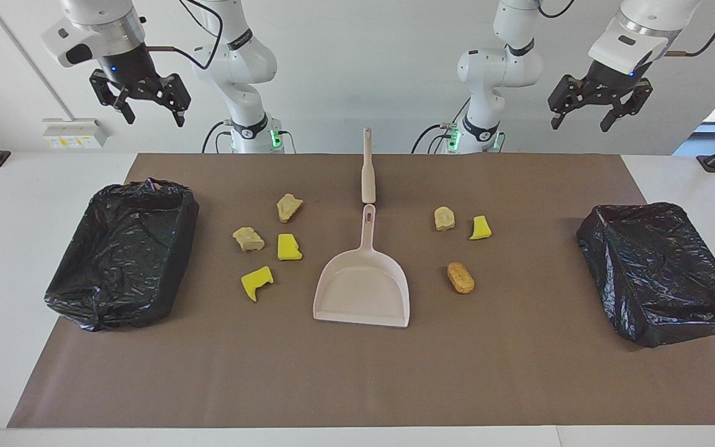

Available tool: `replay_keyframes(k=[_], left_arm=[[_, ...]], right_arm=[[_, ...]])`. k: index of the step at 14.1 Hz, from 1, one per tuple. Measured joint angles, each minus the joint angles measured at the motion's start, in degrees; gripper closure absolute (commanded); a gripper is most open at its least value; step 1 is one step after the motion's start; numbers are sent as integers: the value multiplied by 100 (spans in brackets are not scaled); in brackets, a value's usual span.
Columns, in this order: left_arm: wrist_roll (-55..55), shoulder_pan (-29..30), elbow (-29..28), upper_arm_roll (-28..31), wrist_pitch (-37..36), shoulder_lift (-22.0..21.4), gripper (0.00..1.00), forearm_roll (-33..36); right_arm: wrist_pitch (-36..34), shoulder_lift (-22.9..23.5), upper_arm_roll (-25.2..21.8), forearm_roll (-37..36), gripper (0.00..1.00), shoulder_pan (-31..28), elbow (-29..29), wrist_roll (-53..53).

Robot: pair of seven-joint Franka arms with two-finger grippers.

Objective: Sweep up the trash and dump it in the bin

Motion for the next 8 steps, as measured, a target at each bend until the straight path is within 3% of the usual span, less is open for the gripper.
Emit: replay_keyframes(k=[4,8], left_arm=[[6,0,0,0,0,-2,0,0],[4,0,0,-2,-2,-13,0,0]], right_arm=[[-1,-37,-439,5,0,166,42,-274],[41,20,-465,6,0,244,-74,-278]])
